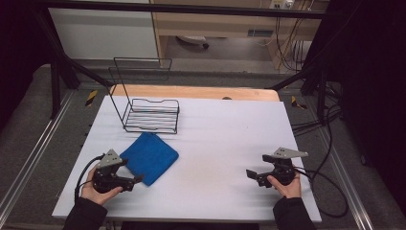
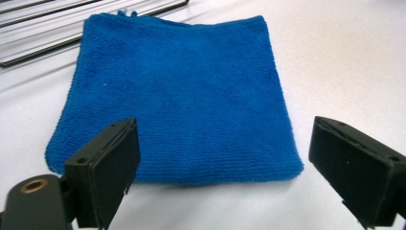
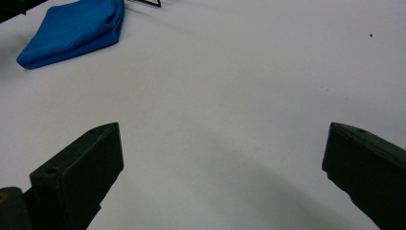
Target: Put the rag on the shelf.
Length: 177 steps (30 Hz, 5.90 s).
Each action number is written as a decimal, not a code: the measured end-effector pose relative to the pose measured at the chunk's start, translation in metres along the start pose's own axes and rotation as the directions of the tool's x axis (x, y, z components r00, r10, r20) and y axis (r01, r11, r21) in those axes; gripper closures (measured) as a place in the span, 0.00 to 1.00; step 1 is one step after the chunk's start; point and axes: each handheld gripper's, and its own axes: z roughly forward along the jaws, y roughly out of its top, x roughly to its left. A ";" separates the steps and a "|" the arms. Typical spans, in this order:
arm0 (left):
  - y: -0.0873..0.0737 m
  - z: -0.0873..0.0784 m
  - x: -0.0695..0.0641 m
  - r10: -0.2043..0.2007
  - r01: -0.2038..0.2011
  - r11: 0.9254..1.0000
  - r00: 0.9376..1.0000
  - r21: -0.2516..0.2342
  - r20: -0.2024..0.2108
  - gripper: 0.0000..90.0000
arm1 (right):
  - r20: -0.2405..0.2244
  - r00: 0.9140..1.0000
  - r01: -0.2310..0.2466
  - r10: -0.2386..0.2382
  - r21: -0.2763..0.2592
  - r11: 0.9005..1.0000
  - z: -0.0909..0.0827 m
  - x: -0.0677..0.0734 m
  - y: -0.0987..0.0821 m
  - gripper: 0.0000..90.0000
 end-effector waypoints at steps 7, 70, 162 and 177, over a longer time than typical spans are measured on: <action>0.003 0.007 -0.015 0.027 -0.028 0.999 0.999 0.040 0.041 0.27 | 0.004 1.000 0.005 -0.005 0.006 1.000 0.002 0.001 0.000 0.01; 0.047 0.082 -0.110 0.011 -0.029 0.996 0.982 0.090 0.190 0.98 | -0.010 1.000 0.006 -0.006 0.024 1.000 0.005 0.002 0.001 0.02; 0.047 0.060 0.001 -0.023 0.015 0.994 0.998 0.112 0.067 0.50 | 0.064 0.990 0.103 -0.127 0.294 0.950 0.112 0.107 0.045 0.86; 0.039 0.079 0.001 -0.002 -0.011 0.984 0.997 0.178 0.074 0.77 | 0.024 0.998 0.056 -0.062 0.188 0.981 0.186 0.093 0.084 0.64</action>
